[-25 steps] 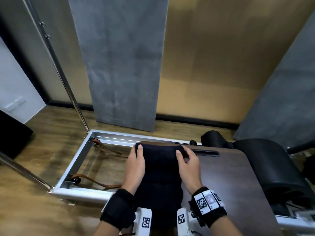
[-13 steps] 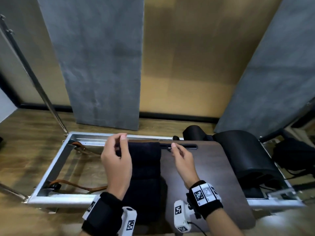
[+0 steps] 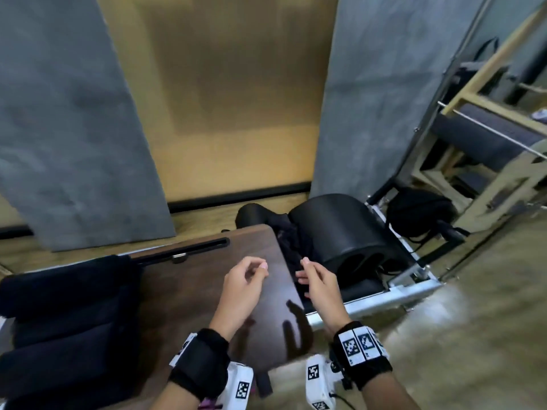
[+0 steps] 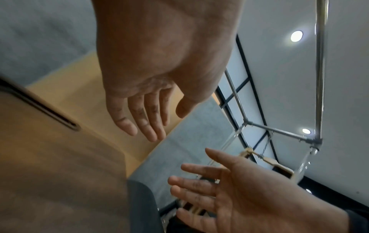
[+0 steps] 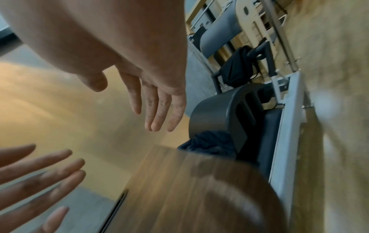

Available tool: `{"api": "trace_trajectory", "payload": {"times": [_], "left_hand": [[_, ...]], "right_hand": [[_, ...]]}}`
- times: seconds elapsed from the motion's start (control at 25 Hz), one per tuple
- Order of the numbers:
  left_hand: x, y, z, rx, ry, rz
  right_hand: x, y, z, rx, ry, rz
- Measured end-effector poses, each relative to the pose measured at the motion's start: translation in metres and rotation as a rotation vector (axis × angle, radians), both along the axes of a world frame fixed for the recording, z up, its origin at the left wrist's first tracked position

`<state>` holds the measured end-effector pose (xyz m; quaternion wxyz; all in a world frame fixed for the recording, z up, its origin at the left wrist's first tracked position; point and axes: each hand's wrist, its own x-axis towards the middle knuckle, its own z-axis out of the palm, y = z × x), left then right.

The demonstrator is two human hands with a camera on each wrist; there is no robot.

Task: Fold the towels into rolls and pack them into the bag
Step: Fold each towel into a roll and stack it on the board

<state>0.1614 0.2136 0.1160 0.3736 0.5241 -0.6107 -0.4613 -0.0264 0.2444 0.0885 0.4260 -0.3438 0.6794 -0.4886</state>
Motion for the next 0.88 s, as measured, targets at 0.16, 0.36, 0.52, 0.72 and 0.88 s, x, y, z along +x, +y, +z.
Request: {"api": "trace_trajectory", "payload": {"times": [0.16,0.36,0.52,0.72,0.88], "left_hand": [[-0.116,0.006,-0.015,0.027,-0.04,-0.08],[-0.21,0.004,-0.033,0.093,-0.062,-0.11],[-0.244,-0.022,-0.053,0.151,-0.088,-0.062],[-0.271,-0.083,-0.092,0.235,-0.102,0.031],[-0.284,-0.161,-0.14,0.364,-0.142,0.109]], "right_hand": [[-0.104,0.019,-0.011,0.027,-0.021,-0.097],[-0.197,0.022,-0.027,0.142,-0.007,-0.148],[-0.232,-0.008,-0.039,0.183,-0.014,-0.121],[-0.259,-0.076,-0.054,0.227,0.04,-0.056],[-0.274,-0.167,-0.085,0.336,0.103,0.094]]}}
